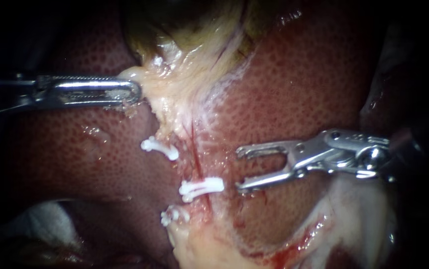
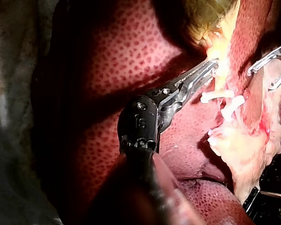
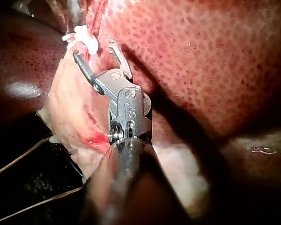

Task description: Going back second clip right tube

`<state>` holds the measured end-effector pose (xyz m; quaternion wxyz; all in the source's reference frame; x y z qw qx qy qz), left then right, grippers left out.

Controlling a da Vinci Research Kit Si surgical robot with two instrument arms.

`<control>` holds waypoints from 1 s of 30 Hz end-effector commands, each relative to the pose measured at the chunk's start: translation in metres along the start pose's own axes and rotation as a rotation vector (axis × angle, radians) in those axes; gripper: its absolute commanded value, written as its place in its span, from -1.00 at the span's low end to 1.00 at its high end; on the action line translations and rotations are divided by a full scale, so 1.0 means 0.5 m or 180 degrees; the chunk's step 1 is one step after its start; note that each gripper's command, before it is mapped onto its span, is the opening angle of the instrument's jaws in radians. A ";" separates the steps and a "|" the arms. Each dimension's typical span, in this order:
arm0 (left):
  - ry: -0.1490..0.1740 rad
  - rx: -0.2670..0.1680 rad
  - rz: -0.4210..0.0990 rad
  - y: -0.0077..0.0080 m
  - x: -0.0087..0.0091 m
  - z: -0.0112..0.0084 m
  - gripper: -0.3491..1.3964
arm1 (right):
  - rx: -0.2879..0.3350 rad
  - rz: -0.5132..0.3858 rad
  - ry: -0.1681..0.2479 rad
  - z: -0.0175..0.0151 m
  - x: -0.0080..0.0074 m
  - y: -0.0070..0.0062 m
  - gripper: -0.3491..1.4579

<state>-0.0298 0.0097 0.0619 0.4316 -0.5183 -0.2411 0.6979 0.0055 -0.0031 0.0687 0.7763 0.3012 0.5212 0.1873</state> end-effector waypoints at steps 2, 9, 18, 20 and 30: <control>0.0000 0.0000 0.0000 0.0000 0.0000 0.0000 -1.00 | -0.0003 -0.0073 -0.0003 -0.0024 0.0019 -0.0004 -0.07; 0.0009 0.0024 0.0014 -0.0002 -0.0015 0.0012 -1.00 | -0.0002 -0.0159 -0.0007 -0.0072 0.0051 -0.0004 -0.07; -0.0077 0.0031 0.0091 -0.0033 -0.0073 0.0087 -1.00 | -0.0002 -0.0182 -0.0009 -0.0072 0.0048 -0.0005 -0.07; -0.0098 0.0028 0.0101 -0.0041 -0.0081 0.0112 -1.00 | -0.0001 -0.0182 -0.0009 -0.0072 0.0048 -0.0005 -0.07; -0.0164 -0.0011 0.0098 -0.0060 -0.0109 0.0204 -1.00 | -0.0003 -0.0182 -0.0009 -0.0071 0.0048 -0.0006 -0.07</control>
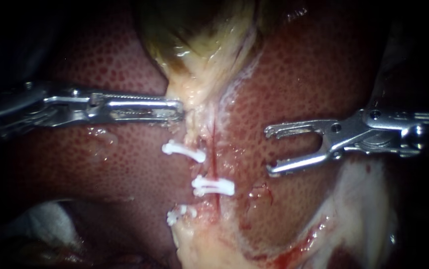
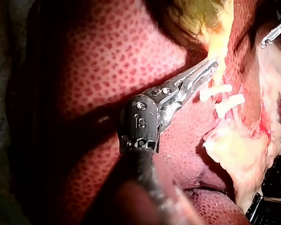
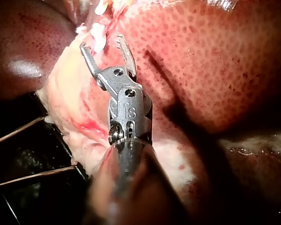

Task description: Going back second clip right tube

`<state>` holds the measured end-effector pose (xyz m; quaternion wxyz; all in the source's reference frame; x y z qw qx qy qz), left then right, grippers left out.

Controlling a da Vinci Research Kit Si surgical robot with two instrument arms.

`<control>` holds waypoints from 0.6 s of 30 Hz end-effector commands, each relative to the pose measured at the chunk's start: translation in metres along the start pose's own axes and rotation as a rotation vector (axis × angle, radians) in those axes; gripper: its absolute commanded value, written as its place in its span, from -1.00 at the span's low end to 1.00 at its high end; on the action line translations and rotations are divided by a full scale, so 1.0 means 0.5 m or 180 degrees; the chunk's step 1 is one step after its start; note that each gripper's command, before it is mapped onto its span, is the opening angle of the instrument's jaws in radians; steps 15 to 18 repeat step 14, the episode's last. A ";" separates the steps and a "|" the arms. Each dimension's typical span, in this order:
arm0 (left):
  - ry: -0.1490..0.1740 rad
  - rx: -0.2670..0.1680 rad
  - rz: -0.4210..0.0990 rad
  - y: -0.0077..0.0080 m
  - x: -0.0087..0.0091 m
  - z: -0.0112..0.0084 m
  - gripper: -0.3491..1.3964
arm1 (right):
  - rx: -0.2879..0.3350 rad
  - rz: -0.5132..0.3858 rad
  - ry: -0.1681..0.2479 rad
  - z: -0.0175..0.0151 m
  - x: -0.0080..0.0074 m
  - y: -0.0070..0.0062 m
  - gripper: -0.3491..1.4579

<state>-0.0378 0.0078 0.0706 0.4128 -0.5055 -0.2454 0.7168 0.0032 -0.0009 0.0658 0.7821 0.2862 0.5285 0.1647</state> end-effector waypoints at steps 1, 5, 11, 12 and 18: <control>-0.0005 0.0006 -0.0002 0.0000 -0.0002 0.0001 -1.00 | -0.0001 0.0001 -0.0001 0.0000 0.0000 0.0000 -0.07; -0.0005 0.0005 -0.0003 0.0001 -0.0001 0.0000 -1.00 | -0.0001 0.0001 -0.0001 0.0001 0.0000 0.0000 -0.07; -0.0005 0.0004 -0.0003 0.0001 -0.0001 0.0000 -1.00 | 0.0001 0.0001 -0.0001 0.0001 0.0001 -0.0004 -0.06; -0.0005 0.0004 -0.0003 0.0001 -0.0001 0.0000 -1.00 | 0.0000 0.0001 -0.0001 0.0001 0.0001 -0.0004 -0.06; -0.0006 0.0003 -0.0004 0.0001 0.0000 -0.0001 -1.00 | 0.0000 0.0001 -0.0001 0.0001 0.0001 -0.0004 -0.06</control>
